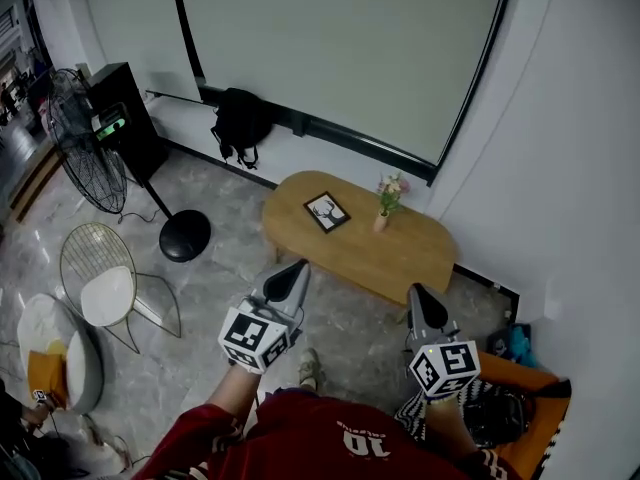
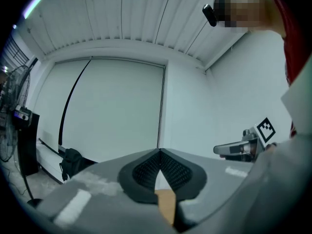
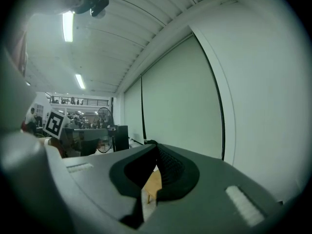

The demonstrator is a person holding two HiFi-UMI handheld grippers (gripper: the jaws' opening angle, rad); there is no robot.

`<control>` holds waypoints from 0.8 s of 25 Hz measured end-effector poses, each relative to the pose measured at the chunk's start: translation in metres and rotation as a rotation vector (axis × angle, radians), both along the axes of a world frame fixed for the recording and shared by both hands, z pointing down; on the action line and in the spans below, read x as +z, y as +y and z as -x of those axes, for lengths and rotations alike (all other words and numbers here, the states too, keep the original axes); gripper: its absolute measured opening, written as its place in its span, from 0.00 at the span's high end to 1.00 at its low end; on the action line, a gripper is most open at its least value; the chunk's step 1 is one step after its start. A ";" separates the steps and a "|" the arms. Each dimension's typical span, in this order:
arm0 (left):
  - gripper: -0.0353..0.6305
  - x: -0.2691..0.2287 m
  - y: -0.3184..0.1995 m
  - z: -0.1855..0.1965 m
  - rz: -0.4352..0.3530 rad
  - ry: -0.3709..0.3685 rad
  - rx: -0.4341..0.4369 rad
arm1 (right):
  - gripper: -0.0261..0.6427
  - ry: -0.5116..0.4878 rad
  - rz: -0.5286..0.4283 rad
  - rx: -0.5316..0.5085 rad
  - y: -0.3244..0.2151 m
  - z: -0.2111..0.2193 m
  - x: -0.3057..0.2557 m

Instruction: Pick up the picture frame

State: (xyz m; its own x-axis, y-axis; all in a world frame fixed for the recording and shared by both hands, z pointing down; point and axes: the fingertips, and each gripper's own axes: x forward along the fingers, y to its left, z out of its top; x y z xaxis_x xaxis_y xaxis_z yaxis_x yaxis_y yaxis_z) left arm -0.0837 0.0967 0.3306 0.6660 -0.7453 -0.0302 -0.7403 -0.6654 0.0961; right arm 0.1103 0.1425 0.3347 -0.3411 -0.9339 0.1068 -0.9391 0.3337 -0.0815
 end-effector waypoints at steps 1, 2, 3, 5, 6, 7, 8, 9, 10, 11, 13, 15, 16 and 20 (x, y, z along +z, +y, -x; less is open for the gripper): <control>0.95 -0.001 -0.012 0.003 0.002 0.001 0.001 | 0.96 0.002 0.001 0.000 -0.013 0.004 -0.001; 0.95 -0.002 -0.025 0.007 0.003 0.002 0.002 | 0.96 0.005 0.001 -0.001 -0.027 0.008 -0.003; 0.95 -0.002 -0.037 0.011 0.005 0.002 0.002 | 0.96 0.007 0.001 -0.002 -0.040 0.012 -0.005; 0.95 -0.003 -0.060 0.018 0.007 0.004 0.000 | 0.96 0.011 -0.004 -0.005 -0.064 0.019 -0.008; 0.95 -0.003 -0.070 0.022 0.007 0.006 0.000 | 0.96 0.013 -0.006 -0.006 -0.075 0.023 -0.009; 0.95 -0.004 -0.080 0.025 0.006 0.007 0.001 | 0.96 0.014 -0.008 -0.006 -0.084 0.027 -0.009; 0.95 -0.004 -0.089 0.030 0.004 0.009 0.003 | 0.96 0.014 -0.008 -0.006 -0.093 0.032 -0.009; 0.95 -0.004 -0.097 0.035 0.002 0.011 0.005 | 0.96 0.013 -0.008 -0.006 -0.102 0.038 -0.008; 0.95 -0.003 -0.105 0.040 0.000 0.013 0.008 | 0.96 0.012 -0.008 -0.007 -0.110 0.044 -0.008; 0.95 -0.003 -0.112 0.045 -0.001 0.015 0.012 | 0.96 0.011 -0.009 -0.006 -0.118 0.050 -0.007; 0.95 -0.001 -0.127 0.052 -0.003 0.016 0.017 | 0.96 0.011 -0.013 -0.003 -0.131 0.058 -0.007; 0.95 0.002 -0.141 0.056 -0.001 0.019 0.020 | 0.96 0.011 -0.014 0.004 -0.143 0.062 -0.007; 0.95 0.003 -0.148 0.058 0.001 0.022 0.022 | 0.96 0.011 -0.012 0.006 -0.149 0.063 -0.007; 0.95 0.005 -0.175 0.060 0.011 0.038 0.026 | 0.96 0.027 0.010 0.008 -0.174 0.066 -0.004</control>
